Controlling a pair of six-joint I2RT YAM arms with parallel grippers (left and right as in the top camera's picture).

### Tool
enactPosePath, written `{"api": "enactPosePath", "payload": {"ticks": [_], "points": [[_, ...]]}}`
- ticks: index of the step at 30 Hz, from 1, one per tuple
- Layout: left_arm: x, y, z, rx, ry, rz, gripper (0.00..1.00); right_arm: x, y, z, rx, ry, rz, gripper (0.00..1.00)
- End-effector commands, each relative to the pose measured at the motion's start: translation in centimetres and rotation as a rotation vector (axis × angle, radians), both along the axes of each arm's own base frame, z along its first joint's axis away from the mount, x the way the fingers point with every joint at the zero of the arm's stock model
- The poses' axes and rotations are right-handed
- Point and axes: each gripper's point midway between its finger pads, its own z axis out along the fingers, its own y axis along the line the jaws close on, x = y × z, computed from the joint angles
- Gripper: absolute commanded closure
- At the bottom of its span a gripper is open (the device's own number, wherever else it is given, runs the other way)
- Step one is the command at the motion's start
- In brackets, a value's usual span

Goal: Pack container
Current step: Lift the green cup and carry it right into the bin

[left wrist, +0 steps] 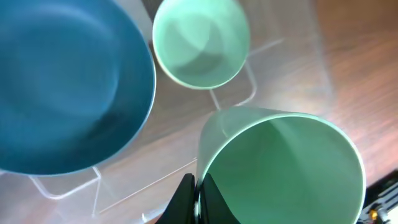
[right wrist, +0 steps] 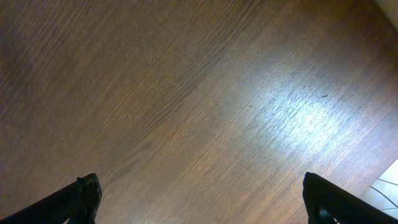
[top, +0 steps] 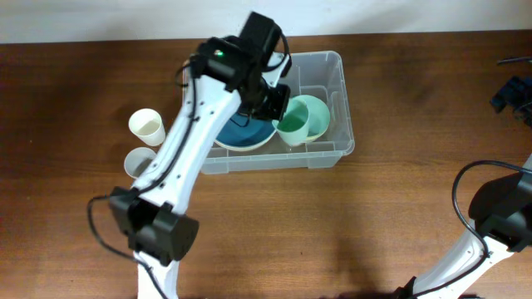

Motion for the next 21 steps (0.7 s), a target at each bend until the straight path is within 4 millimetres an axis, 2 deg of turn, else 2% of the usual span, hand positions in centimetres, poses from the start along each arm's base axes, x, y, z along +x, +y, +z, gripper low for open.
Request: {"api": "enactPosePath", "payload": {"ticks": [1, 7, 11, 21], "points": [[0.5, 0.1, -2.5, 0.04, 0.043, -0.005, 0.99, -0.1, -0.1, 0.2, -0.015, 0.001, -0.01, 0.01], [1.6, -0.1, -5.4, 0.073, 0.066, 0.0, 0.99, -0.1, -0.1, 0.2, -0.015, 0.001, -0.01, 0.01], [2.4, -0.4, -6.2, 0.076, 0.057, 0.002, 0.99, -0.1, -0.1, 0.2, -0.015, 0.001, -0.01, 0.01], [2.4, -0.3, -10.3, 0.126, 0.135, 0.002, 0.99, -0.1, -0.1, 0.2, -0.015, 0.001, -0.01, 0.01]]}}
